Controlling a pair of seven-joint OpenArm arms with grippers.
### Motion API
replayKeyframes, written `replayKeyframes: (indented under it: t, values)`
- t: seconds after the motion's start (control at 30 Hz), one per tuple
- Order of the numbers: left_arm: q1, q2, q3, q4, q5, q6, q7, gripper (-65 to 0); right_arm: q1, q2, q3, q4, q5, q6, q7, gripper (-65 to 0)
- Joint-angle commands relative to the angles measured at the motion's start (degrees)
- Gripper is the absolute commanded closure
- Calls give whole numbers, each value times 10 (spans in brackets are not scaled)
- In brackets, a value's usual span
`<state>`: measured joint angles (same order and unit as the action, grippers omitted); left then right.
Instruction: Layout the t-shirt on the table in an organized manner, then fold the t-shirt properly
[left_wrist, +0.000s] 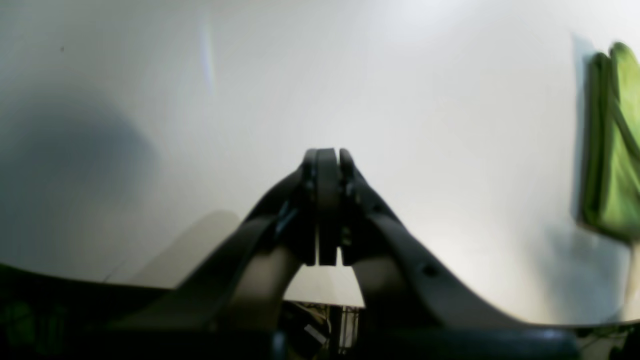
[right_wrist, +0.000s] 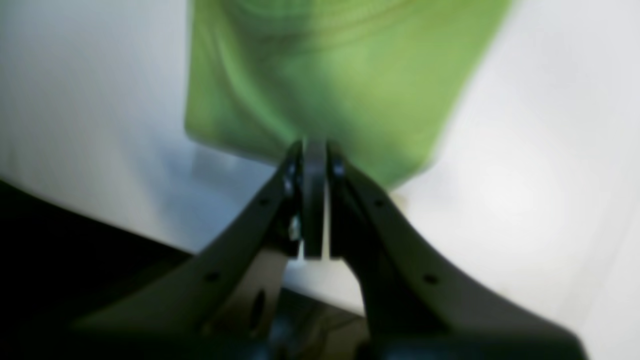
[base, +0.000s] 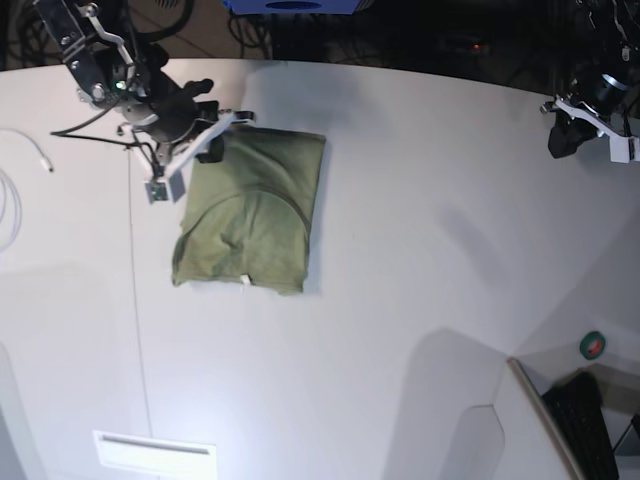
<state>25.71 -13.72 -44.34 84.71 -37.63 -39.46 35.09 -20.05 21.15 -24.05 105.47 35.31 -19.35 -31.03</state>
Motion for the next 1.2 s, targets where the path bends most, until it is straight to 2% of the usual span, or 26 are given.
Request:
replayKeyframes:
  t: [0.0,0.1,0.2,0.3,0.43,0.5,0.57,0.6,0.7,0.8,0.87,0.97,1.03,1.17]
  values:
    - [5,-11,-3,17,-10,-5,-14,0,-9,16,3,22,-10,-13,7,0]
    - [18,-10,-3,41,9,-5,-16,0,-49,42,3,53,-80,-48,36,0]
    - [25,11,15,69,107,-5,-62,0,-104,48,4,60,-167,-54,105,0]
    - [46,37,46,81,214,-5,-163,0,-145,46,4,56,-215,-54,149,0]
    - [84,57,108,66,284,-5,-315,0,-185,43,48,24,-218,-50,232,0]
    - [92,59,152,32,325,-5,-402,0,-187,27,80,-32,-218,-21,294,0]
    - [97,56,191,-8,379,-5,-485,0,-194,12,111,-78,-218,23,355,0]
    - [102,55,213,-29,412,7,-534,0,-205,3,128,-102,-218,52,394,0]
    - [130,54,256,-63,486,82,-640,0,-254,-20,186,-152,-218,115,512,0]
    - [176,54,281,-76,507,117,-691,0,-322,-46,251,-171,-220,152,610,0]
    - [206,53,293,-80,507,127,-707,0,-370,-52,279,-171,-220,168,624,0]
    - [235,53,313,-114,512,143,-726,0,-410,-49,279,-187,-220,180,614,0]
    - [237,53,330,-163,513,147,-741,0,-423,-51,276,-202,-220,181,590,0]
    - [227,53,362,-280,513,149,-766,0,-419,-47,215,-261,-220,181,522,0]
